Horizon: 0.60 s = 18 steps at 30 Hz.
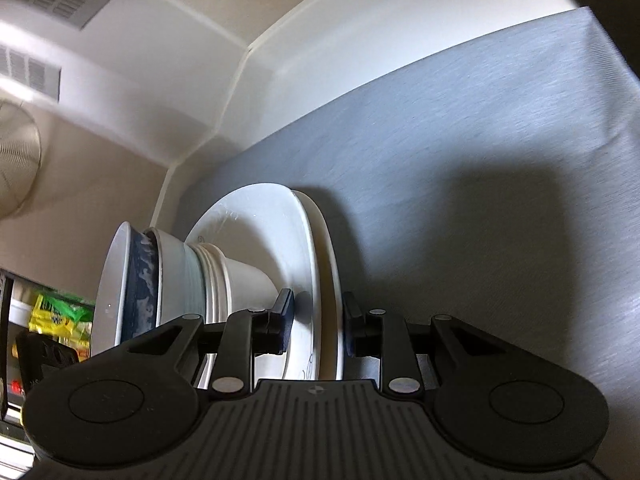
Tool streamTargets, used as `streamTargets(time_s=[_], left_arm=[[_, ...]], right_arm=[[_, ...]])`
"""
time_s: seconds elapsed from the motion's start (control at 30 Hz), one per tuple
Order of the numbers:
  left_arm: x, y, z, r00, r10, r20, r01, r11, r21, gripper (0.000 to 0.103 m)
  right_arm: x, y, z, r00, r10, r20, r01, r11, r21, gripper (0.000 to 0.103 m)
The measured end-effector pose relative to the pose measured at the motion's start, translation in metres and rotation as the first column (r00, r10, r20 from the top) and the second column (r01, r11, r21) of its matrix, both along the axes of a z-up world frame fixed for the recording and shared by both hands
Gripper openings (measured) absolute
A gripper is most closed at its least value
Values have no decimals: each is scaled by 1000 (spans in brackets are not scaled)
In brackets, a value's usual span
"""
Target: Organize plates and bowls
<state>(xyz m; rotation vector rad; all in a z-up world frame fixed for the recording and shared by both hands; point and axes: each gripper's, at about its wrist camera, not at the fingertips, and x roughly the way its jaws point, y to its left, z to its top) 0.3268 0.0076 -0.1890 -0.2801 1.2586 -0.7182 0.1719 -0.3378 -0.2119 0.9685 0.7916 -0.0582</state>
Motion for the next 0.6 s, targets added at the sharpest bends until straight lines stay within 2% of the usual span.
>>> streamTargets(time_s=[0.03, 0.1, 0.13, 0.17, 0.23, 0.27, 0.3, 0.37, 0.43, 0.5, 0.57, 0.6], left_arm=[[0, 3, 1, 1000, -3, 4, 3, 1000, 16, 35], [-6, 6, 12, 998, -20, 59, 17, 998, 59, 49], [-9, 7, 21, 994, -26, 106, 16, 996, 87, 74], [-14, 9, 32, 986, -19, 166, -2, 992, 128, 92], [-20, 16, 54, 958, -13, 286, -41, 983, 181, 103], [-26, 19, 67, 939, -24, 342, -45, 980, 194, 103], [-30, 20, 78, 924, -42, 381, -45, 975, 216, 103], [-41, 19, 96, 895, -75, 439, -56, 959, 277, 103], [-55, 14, 108, 869, -111, 482, -65, 940, 334, 103], [-72, 6, 118, 837, -139, 530, -105, 909, 403, 103], [-87, -8, 123, 810, -189, 555, -122, 872, 474, 103], [-92, -13, 125, 808, -215, 548, -116, 854, 507, 103]], right_arm=[[3, 5, 0, 1000, 7, 3, -7, 1000, -8, 28], [7, 15, 2, 1000, 16, 13, -15, 999, -37, 31], [8, 19, 5, 1000, 13, 3, -13, 998, -62, 32], [6, 22, 10, 1000, 4, -4, -5, 996, -93, 38], [-2, 26, 26, 1000, -30, 4, 30, 987, -160, 57], [-8, 28, 38, 999, -52, 7, 52, 977, -207, 72], [-15, 30, 50, 997, -77, 7, 76, 965, -252, 81], [-33, 42, 78, 993, -117, 7, 112, 929, -352, 85], [-52, 61, 103, 991, -134, 4, 122, 892, -434, 94], [-69, 84, 124, 992, -124, 10, 113, 857, -503, 102], [-82, 111, 140, 994, -113, 7, 97, 824, -558, 102], [-86, 124, 145, 994, -107, 0, 88, 814, -574, 102]])
